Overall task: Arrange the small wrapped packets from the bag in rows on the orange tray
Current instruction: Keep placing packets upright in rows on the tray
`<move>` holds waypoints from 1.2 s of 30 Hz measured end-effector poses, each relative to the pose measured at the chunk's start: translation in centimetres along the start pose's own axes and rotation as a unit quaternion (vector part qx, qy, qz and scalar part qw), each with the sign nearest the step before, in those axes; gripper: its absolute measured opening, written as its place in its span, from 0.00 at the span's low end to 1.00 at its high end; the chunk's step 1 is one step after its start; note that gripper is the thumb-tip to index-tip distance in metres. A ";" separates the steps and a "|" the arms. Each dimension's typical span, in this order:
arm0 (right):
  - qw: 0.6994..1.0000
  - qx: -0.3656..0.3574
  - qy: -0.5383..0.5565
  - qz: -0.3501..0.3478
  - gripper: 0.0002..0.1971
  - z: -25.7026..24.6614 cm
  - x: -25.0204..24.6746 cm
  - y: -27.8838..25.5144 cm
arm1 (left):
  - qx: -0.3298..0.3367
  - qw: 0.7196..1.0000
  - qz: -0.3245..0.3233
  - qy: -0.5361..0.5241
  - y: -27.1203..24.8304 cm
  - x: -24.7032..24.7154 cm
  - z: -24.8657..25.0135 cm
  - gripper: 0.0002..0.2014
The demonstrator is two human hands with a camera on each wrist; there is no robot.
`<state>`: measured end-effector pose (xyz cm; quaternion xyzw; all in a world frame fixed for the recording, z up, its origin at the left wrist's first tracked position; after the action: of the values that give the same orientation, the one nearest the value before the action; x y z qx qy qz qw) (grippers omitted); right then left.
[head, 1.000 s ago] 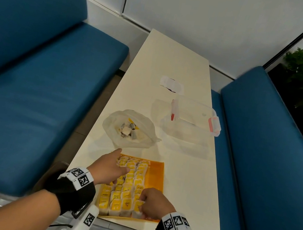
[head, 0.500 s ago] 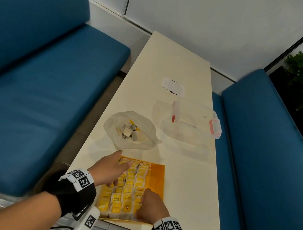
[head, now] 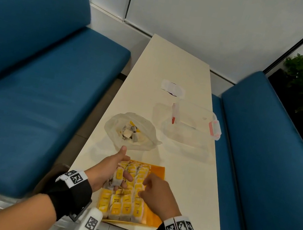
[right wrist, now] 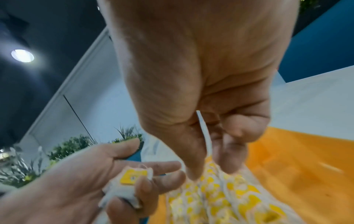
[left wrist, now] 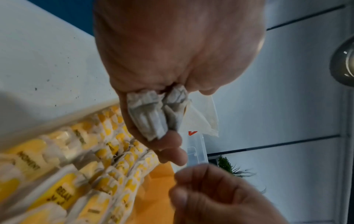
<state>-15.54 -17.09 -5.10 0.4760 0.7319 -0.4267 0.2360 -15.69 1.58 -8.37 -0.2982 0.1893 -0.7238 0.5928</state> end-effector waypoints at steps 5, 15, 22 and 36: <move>0.984 -0.069 0.158 0.037 0.08 -3.0 -0.6 -0.2 | 0.003 0.999 -0.047 -0.003 -0.5 1.0 0.4 0.35; 0.974 -0.092 0.204 -0.023 0.07 -4.3 0.8 -0.4 | 0.028 0.994 -0.103 0.018 -1.1 1.6 0.1 0.41; 0.974 -0.081 0.213 0.005 0.07 -3.2 0.5 0.4 | 0.024 0.994 -0.097 0.044 -1.9 1.4 0.0 0.30; 0.973 -0.075 0.201 0.080 0.07 -2.5 -1.6 0.7 | 0.129 0.983 0.016 0.132 -1.1 0.2 -1.1 0.06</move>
<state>-14.07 -15.64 -2.89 0.5898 0.7540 -0.2461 0.1521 -17.20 1.51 -8.46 -0.1184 0.1755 -0.7656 0.6075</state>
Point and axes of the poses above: each hand's wrist, its own y-axis towards the middle knuckle, its own x-axis out of the palm, z = x × y, the point moved 2 cm from there along y, towards the middle knuckle, and after that the axes turned 8 degrees about y, right-handed, at the moved point
